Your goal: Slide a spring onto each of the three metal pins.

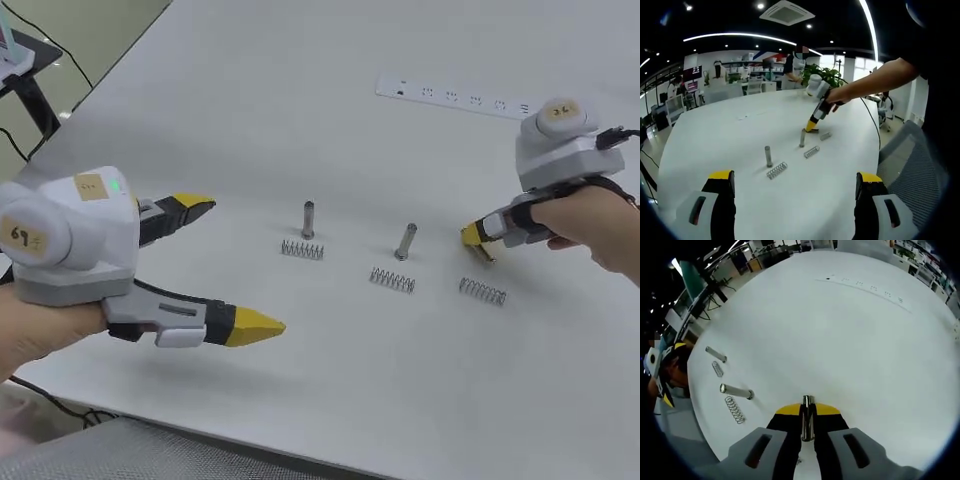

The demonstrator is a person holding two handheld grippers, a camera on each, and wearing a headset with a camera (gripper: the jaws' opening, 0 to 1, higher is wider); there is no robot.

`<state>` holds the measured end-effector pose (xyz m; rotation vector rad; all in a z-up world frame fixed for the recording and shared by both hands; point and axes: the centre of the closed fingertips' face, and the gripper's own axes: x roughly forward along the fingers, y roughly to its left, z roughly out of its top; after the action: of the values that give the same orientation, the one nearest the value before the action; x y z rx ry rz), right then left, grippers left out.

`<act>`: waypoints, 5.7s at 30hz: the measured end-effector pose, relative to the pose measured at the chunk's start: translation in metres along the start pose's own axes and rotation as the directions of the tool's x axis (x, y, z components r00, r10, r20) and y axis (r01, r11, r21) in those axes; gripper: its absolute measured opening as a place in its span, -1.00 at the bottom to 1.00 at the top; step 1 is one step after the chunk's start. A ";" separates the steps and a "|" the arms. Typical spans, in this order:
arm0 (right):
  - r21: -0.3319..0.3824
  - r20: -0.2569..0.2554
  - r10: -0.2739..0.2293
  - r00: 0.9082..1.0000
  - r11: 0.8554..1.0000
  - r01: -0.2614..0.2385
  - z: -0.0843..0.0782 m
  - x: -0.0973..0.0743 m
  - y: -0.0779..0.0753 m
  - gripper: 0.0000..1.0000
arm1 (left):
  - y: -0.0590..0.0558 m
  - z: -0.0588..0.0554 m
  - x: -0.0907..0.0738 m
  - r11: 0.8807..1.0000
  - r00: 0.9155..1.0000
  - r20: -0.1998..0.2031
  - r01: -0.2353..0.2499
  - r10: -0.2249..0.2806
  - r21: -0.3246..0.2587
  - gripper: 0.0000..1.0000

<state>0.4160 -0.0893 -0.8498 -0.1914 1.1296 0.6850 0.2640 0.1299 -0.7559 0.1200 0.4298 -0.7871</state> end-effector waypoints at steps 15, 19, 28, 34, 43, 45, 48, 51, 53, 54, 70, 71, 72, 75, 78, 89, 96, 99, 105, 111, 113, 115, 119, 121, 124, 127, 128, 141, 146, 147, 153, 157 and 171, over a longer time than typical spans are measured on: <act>-0.020 0.057 0.023 0.998 1.000 -0.022 0.004 -0.017 0.002 -0.90 | -0.003 0.003 0.003 1.000 1.000 0.007 0.000 0.000 -0.007 0.97; -0.022 0.072 0.031 0.997 0.999 -0.029 0.002 -0.019 0.003 -0.90 | -0.004 0.004 0.003 1.000 1.000 0.010 0.000 0.000 -0.004 0.97; -0.048 0.106 0.034 0.994 0.998 -0.029 -0.001 -0.026 0.005 -0.90 | -0.004 0.004 0.001 1.000 1.000 0.011 -0.008 0.008 -0.006 0.97; -0.053 0.134 0.033 0.990 0.998 -0.026 0.000 -0.029 0.004 -0.90 | -0.006 0.005 0.002 1.000 1.000 0.015 -0.005 0.005 -0.006 0.97; -0.078 0.175 0.049 0.983 0.996 -0.036 0.003 -0.034 0.006 -0.90 | -0.006 0.006 0.004 1.000 1.000 0.016 -0.002 0.002 -0.004 0.97; -0.080 0.181 0.050 0.982 0.996 -0.036 0.004 -0.034 0.006 -0.90 | -0.007 0.006 0.005 1.000 1.000 0.016 -0.001 0.001 -0.003 0.97; -0.087 0.189 0.046 0.981 0.996 -0.030 0.004 -0.035 0.006 -0.90 | -0.007 0.007 0.005 1.000 1.000 0.020 -0.002 0.002 -0.004 0.97; -0.098 0.199 0.042 0.979 0.995 -0.023 0.003 -0.036 0.006 -0.90 | -0.006 0.006 0.004 1.000 1.000 0.018 -0.003 0.003 -0.005 0.97; -0.102 0.206 0.040 0.978 0.995 -0.019 0.003 -0.037 0.006 -0.90 | -0.006 0.005 0.004 1.000 1.000 0.017 -0.004 0.004 -0.004 0.97; -0.105 0.211 0.038 0.977 0.994 -0.016 0.003 -0.037 0.006 -0.90 | -0.006 0.005 0.004 1.000 1.000 0.017 -0.005 0.005 -0.006 0.97; -0.159 0.243 0.026 0.970 0.987 0.013 -0.008 -0.045 0.011 -0.89 | -0.005 0.006 0.003 1.000 1.000 0.024 -0.008 0.008 -0.008 0.97; -0.161 0.243 0.026 0.970 0.987 0.014 -0.008 -0.046 0.011 -0.89 | -0.005 0.006 0.003 1.000 1.000 0.022 -0.007 0.007 -0.006 0.97; -0.163 0.242 0.025 0.970 0.987 0.015 -0.009 -0.046 0.011 -0.89 | -0.005 0.006 0.003 1.000 1.000 0.022 -0.006 0.007 -0.006 0.97; -0.175 0.237 0.023 0.971 0.984 0.020 -0.011 -0.047 0.012 -0.89 | -0.006 0.007 0.003 1.000 1.000 0.026 -0.006 0.006 -0.008 0.97; -0.205 0.230 0.015 0.973 0.978 0.034 -0.013 -0.048 0.013 -0.89 | -0.006 0.007 0.004 1.000 1.000 0.027 -0.005 0.005 -0.006 0.97; -0.216 0.218 0.015 0.976 0.976 0.033 -0.014 -0.047 0.014 -0.88 | -0.006 0.008 0.000 1.000 1.000 0.030 -0.009 0.009 -0.005 0.97; -0.218 0.211 0.014 0.977 0.976 0.033 -0.015 -0.048 0.016 -0.88 | -0.005 0.008 -0.001 1.000 1.000 0.029 -0.010 0.010 -0.004 0.97; -0.222 0.208 0.015 0.978 0.975 0.033 -0.014 -0.048 0.015 -0.86 | -0.004 0.008 -0.001 1.000 1.000 0.028 -0.011 0.011 -0.003 0.97; -0.225 0.207 0.016 0.978 0.974 0.031 -0.015 -0.047 0.015 -0.77 | -0.004 0.010 -0.001 1.000 1.000 0.030 -0.010 0.010 -0.003 0.97; -0.226 0.206 0.019 0.978 0.974 0.028 -0.016 -0.047 0.015 -0.72 | -0.004 0.011 0.000 1.000 1.000 0.030 -0.008 0.008 0.000 0.97; -0.221 0.207 0.022 0.978 0.975 0.024 -0.016 -0.047 0.015 -0.70 | -0.004 0.012 0.000 1.000 1.000 0.029 -0.008 0.008 0.002 0.97; -0.222 0.208 0.023 0.978 0.975 0.024 -0.016 -0.047 0.015 -0.67 | -0.004 0.012 0.000 1.000 1.000 0.027 -0.007 0.007 0.002 0.97; -0.221 0.213 0.026 0.977 0.975 0.022 -0.016 -0.048 0.017 -0.58 | -0.005 0.011 -0.001 1.000 1.000 0.026 -0.007 0.007 0.003 0.97; -0.224 0.216 0.026 0.976 0.974 0.024 -0.016 -0.048 0.017 -0.54 | -0.005 0.011 -0.001 1.000 1.000 0.025 -0.007 0.007 0.003 0.97; -0.223 0.217 0.027 0.976 0.975 0.023 -0.017 -0.048 0.018 -0.47 | -0.005 0.011 -0.001 1.000 1.000 0.025 -0.008 0.008 0.002 0.97; -0.229 0.219 0.030 0.975 0.973 0.022 -0.018 -0.049 0.019 -0.44 | -0.005 0.010 -0.002 1.000 1.000 0.025 -0.009 0.009 0.003 0.97; -0.231 0.220 0.033 0.975 0.973 0.019 -0.019 -0.049 0.020 -0.42 | -0.004 0.010 -0.002 1.000 1.000 0.026 -0.010 0.010 0.003 0.97; -0.247 0.248 0.048 0.967 0.969 0.015 -0.021 -0.055 0.023 -0.27 | -0.003 0.008 -0.003 1.000 1.000 0.024 -0.013 0.013 -0.002 0.97; -0.259 0.247 0.063 0.967 0.966 0.004 -0.026 -0.057 0.026 -0.26 | -0.002 0.009 -0.003 1.000 0.999 0.027 -0.017 0.017 0.000 0.97; -0.260 0.246 0.064 0.967 0.966 0.003 -0.026 -0.057 0.026 -0.26 | -0.002 0.009 -0.003 1.000 0.999 0.027 -0.016 0.017 -0.003 0.97; -0.275 0.263 0.083 0.961 0.961 -0.007 -0.028 -0.062 0.031 -0.18 | -0.003 0.006 -0.004 1.000 1.000 0.020 -0.015 0.015 -0.004 0.97; -0.274 0.277 0.087 0.957 0.962 -0.008 -0.028 -0.064 0.032 -0.15 | -0.003 0.006 -0.004 1.000 1.000 0.022 -0.015 0.016 -0.005 0.97; -0.282 0.282 0.108 0.953 0.959 -0.025 -0.035 -0.068 0.037 -0.10 | -0.003 0.006 -0.004 1.000 1.000 0.022 -0.014 0.014 0.001 0.97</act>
<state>0.3498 -0.1043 -0.7977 -0.2784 0.7531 0.9005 0.2618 0.1288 -0.7487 0.1150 0.4073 -0.7737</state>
